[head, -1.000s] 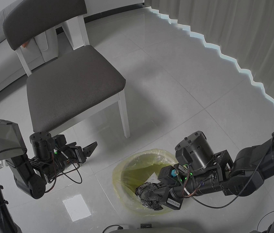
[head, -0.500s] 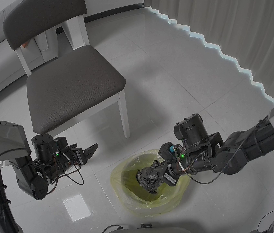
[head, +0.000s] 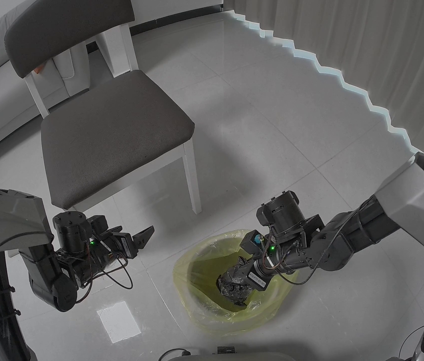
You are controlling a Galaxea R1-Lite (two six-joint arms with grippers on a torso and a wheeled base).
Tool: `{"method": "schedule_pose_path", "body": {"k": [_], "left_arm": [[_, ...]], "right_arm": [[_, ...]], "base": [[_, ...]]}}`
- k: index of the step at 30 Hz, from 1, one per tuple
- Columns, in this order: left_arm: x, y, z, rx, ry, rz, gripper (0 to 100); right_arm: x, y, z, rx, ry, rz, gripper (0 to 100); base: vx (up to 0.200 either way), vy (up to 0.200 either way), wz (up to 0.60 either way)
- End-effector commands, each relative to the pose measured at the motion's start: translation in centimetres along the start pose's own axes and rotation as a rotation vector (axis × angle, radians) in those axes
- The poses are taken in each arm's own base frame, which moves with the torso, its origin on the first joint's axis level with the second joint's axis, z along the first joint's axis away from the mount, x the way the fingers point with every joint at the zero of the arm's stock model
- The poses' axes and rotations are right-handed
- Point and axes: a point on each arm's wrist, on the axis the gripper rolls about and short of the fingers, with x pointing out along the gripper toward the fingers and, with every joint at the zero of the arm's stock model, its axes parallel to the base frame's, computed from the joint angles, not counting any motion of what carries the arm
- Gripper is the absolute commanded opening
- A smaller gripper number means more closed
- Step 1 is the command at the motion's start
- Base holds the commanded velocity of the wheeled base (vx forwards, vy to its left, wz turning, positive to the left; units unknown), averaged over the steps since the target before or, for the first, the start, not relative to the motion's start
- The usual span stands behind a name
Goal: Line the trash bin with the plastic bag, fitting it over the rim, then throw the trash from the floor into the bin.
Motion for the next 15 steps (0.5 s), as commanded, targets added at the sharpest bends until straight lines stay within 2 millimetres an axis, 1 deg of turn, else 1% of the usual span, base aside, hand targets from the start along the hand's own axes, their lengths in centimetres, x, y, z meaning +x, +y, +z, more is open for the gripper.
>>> {"method": "schedule_pose_path", "body": {"k": [1, 2, 8, 11, 12, 13, 15], "left_arm": [[0.4, -0.2, -0.8, 0.000, 0.022, -0.008, 100], [0.5, -0.3, -1.0, 0.001, 0.031, -0.012, 100], [1.0, -1.0, -2.1, 0.008, 0.064, -0.035, 100], [1.4, -2.0, -3.5, 0.018, 0.107, -0.061, 100], [1.4, -2.0, -3.6, 0.019, 0.110, -0.061, 100], [1.4, -2.4, -4.3, 0.024, 0.139, -0.071, 100], [1.4, -2.9, -5.2, 0.032, 0.167, -0.085, 100]], "right_arm": [[2.6, -0.1, -0.5, -0.002, 0.038, 0.006, 0], [3.0, -0.1, -0.6, -0.001, 0.042, 0.004, 100], [2.9, -0.2, -0.2, 0.004, 0.028, -0.001, 100], [1.2, -1.1, 0.5, 0.014, -0.008, -0.027, 100], [1.0, -1.1, 0.5, 0.014, -0.010, -0.029, 100], [0.3, -1.7, 0.6, 0.023, -0.023, -0.044, 100], [-0.9, -2.6, 0.7, 0.039, -0.041, -0.067, 100]], "base": [[0.000, 0.000, 0.00], [0.000, 0.000, 0.00], [0.000, 0.000, 0.00], [0.000, 0.000, 0.00], [0.000, 0.000, 0.00], [0.000, 0.000, 0.00], [0.000, 0.000, 0.00]]}}
